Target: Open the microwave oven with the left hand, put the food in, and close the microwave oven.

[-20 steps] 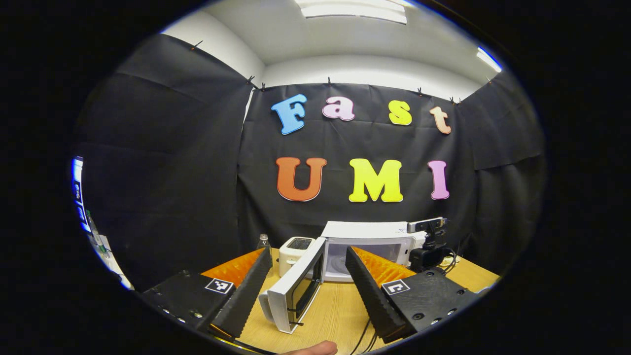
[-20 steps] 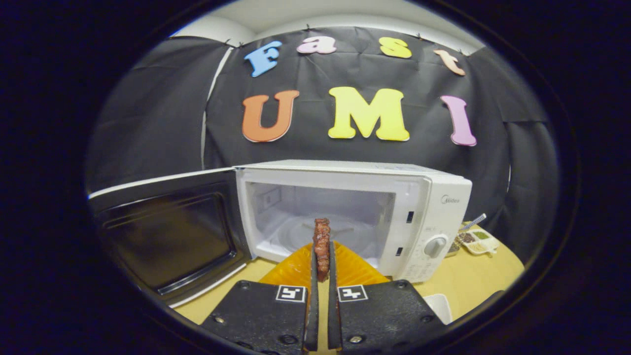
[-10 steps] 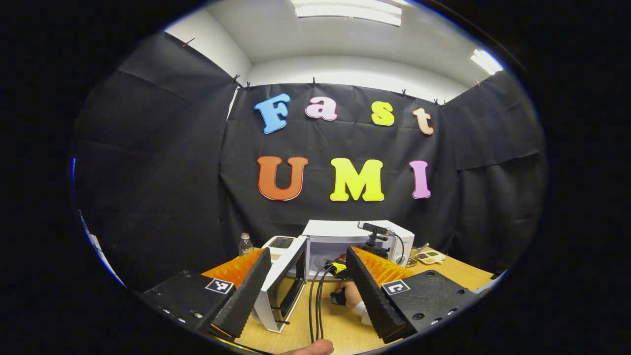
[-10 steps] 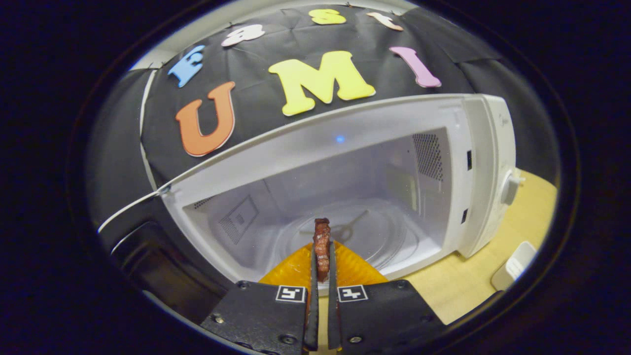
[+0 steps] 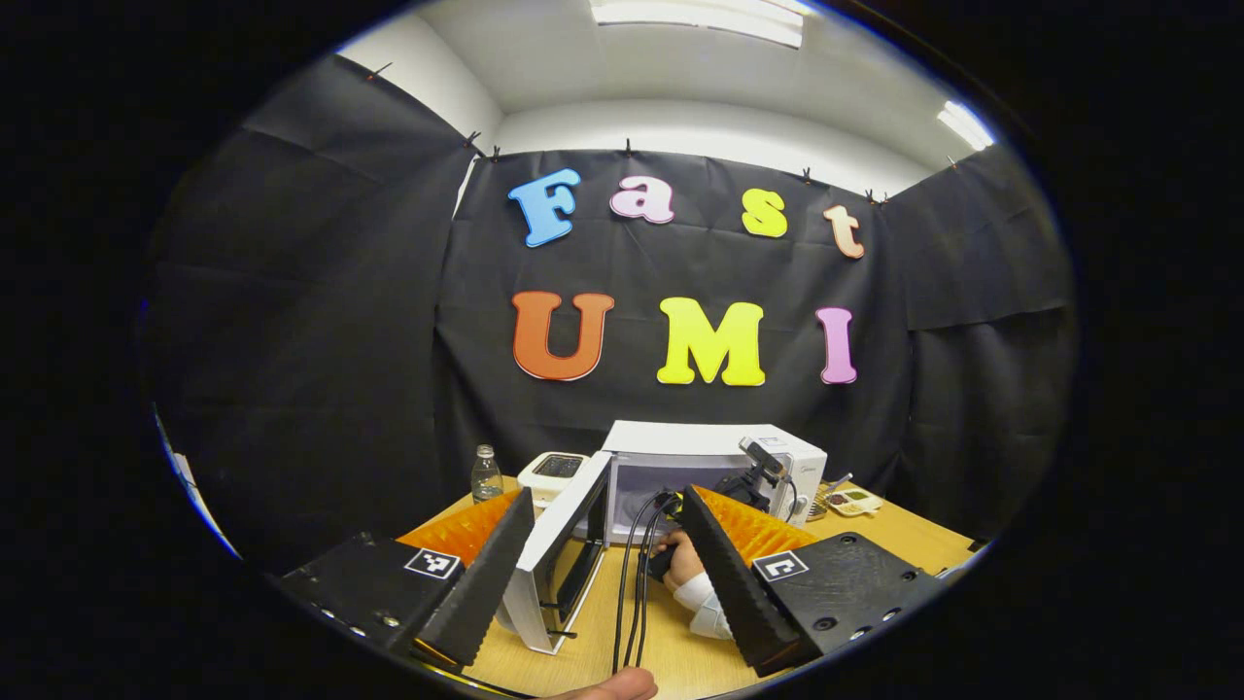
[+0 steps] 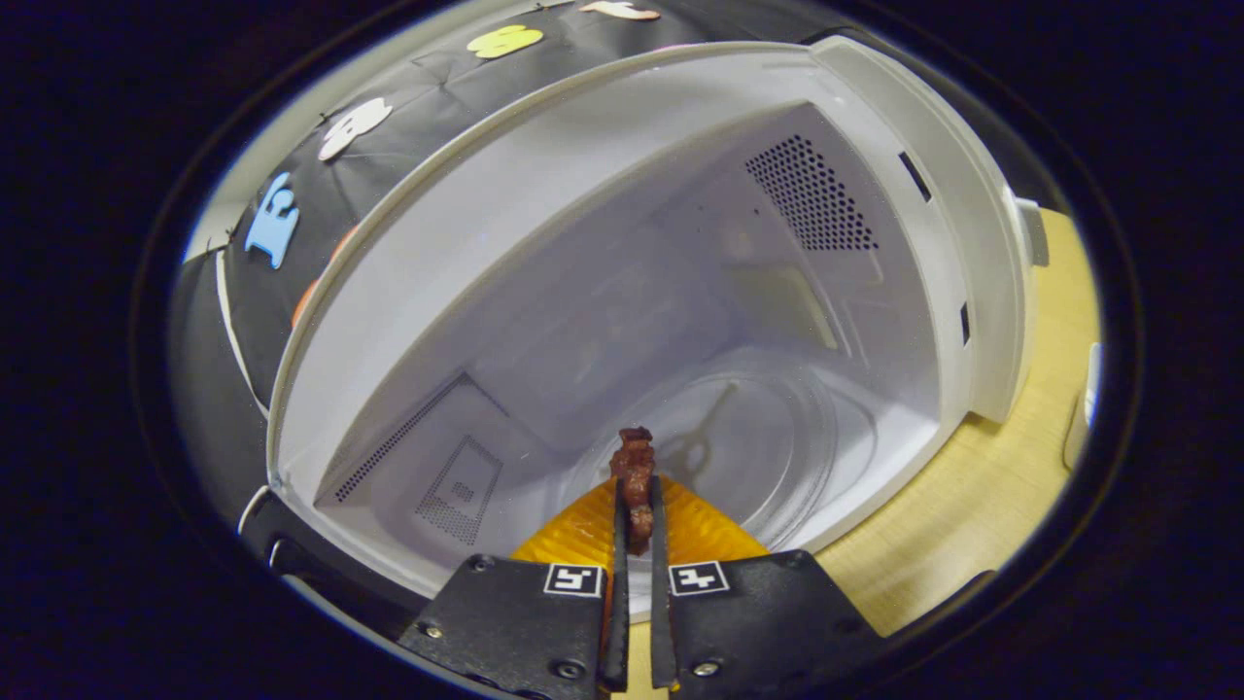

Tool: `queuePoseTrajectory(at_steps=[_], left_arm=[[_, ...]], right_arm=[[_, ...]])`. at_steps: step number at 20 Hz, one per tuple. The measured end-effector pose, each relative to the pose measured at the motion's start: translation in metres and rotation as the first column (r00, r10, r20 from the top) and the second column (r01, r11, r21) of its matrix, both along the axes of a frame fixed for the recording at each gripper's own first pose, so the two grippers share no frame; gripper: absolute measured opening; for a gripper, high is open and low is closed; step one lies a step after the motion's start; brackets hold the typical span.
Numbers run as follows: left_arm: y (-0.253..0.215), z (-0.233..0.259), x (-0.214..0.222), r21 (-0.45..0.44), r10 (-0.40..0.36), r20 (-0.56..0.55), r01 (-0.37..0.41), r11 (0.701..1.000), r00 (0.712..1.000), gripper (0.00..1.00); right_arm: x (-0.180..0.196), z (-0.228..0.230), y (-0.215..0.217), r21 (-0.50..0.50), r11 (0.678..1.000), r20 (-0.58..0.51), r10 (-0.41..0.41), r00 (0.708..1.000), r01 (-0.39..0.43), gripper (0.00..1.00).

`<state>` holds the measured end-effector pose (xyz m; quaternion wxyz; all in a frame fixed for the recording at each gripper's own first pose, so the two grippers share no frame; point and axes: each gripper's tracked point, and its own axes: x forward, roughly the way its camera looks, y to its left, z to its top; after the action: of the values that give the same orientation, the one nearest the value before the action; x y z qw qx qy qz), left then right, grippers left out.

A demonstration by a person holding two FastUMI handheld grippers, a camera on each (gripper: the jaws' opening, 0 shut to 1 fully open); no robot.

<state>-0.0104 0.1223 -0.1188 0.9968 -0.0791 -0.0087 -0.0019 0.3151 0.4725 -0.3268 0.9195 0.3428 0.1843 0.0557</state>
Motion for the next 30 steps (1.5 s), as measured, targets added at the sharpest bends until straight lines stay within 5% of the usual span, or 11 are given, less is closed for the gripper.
queuePoseTrajectory(at_steps=[4,5,12,18,20,21,23,24,25,26,30], left_arm=[[-0.003,-0.006,0.005,-0.018,-0.027,-0.01,0.027,0.999,1.0,0.93],[-0.002,-0.008,0.005,-0.017,-0.027,-0.014,0.027,0.999,1.0,0.93],[0.0,-0.016,0.005,-0.055,-0.036,-0.023,0.035,0.998,0.999,0.93],[0.003,-0.019,-0.002,-0.047,-0.038,-0.025,0.037,0.998,0.999,0.93],[0.007,-0.025,-0.003,-0.037,-0.025,-0.041,0.023,0.999,0.999,0.81],[0.012,-0.027,-0.006,-0.028,-0.015,-0.05,0.013,1.0,0.999,0.93],[0.021,-0.032,-0.008,-0.017,0.012,-0.064,-0.014,1.0,0.998,0.93],[0.024,-0.035,-0.01,-0.022,0.021,-0.07,-0.022,1.0,0.997,0.81],[0.026,-0.037,-0.012,-0.031,0.023,-0.077,-0.025,0.999,0.997,0.81],[0.028,-0.039,-0.014,-0.04,0.022,-0.083,-0.026,0.999,0.996,0.93],[0.04,-0.041,-0.021,-0.026,0.046,-0.08,-0.048,0.999,0.996,0.93]], right_arm=[[0.005,-0.006,0.0,0.012,1.0,0.001,-0.022,1.0,0.022,0.04],[0.004,-0.005,0.001,0.007,1.0,0.003,-0.019,1.0,0.019,0.13],[0.005,-0.013,-0.006,-0.112,0.993,-0.009,-0.034,0.999,0.033,0.13],[0.007,-0.022,-0.011,-0.286,0.958,0.003,0.008,1.0,-0.007,0.68],[0.004,-0.024,-0.016,-0.346,0.938,0.007,0.017,1.0,-0.014,0.87],[0.003,-0.022,-0.017,-0.346,0.938,0.021,0.023,1.0,-0.015,0.88],[-0.002,-0.015,-0.02,-0.351,0.936,0.035,0.043,0.998,-0.028,0.88],[-0.005,-0.007,-0.023,-0.364,0.931,0.052,0.047,0.998,-0.025,0.89],[-0.005,0.0,-0.025,-0.389,0.921,0.079,0.062,0.995,-0.026,0.81],[-0.008,0.01,-0.027,-0.425,0.905,0.103,0.078,0.992,-0.027,0.89],[-0.036,0.042,-0.04,-0.506,0.862,0.175,0.15,0.973,-0.041,0.9]])
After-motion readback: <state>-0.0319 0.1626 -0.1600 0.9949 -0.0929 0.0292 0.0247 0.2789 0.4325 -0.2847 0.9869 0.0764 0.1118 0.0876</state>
